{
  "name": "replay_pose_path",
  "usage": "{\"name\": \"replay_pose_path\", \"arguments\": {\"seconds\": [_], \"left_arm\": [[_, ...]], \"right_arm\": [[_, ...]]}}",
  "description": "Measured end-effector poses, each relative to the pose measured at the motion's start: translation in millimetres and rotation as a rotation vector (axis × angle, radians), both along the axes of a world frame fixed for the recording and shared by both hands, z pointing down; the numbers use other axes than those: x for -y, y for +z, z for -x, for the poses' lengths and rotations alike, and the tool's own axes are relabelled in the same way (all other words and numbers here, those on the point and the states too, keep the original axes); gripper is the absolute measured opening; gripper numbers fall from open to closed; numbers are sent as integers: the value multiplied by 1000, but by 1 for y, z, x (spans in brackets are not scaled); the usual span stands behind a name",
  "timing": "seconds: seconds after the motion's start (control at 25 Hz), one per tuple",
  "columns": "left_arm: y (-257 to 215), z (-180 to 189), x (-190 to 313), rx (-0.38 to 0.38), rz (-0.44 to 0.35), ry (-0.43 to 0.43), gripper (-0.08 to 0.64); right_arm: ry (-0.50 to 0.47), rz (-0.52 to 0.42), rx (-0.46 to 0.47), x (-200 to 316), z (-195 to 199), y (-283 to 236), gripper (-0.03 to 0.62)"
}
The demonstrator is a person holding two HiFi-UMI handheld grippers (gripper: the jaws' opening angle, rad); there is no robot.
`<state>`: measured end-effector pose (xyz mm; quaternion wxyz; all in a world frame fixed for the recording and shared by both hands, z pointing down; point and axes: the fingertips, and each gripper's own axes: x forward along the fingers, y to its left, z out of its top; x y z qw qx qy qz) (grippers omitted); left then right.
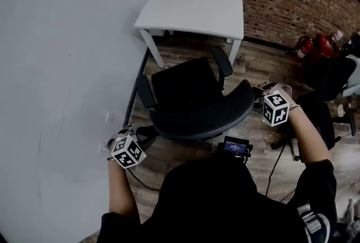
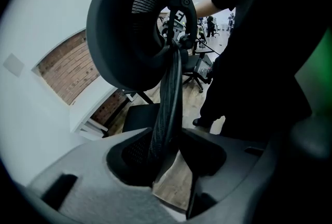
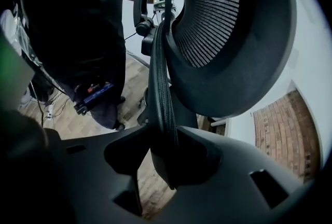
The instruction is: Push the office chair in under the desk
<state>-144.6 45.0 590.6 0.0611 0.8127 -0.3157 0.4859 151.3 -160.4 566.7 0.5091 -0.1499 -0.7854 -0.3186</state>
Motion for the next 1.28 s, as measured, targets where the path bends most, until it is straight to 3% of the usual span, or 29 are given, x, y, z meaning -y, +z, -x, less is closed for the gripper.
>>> {"name": "replay_pose_path", "arguments": {"seconds": [0.56,1.28], "left_arm": [[-7,45,2,15,7,141,163],[-4,98,16,48,11,257,169]], "right_arm": [[161,-26,89,-46,18,-11,166],[267,-47,148,-92,50,-13,161]]}}
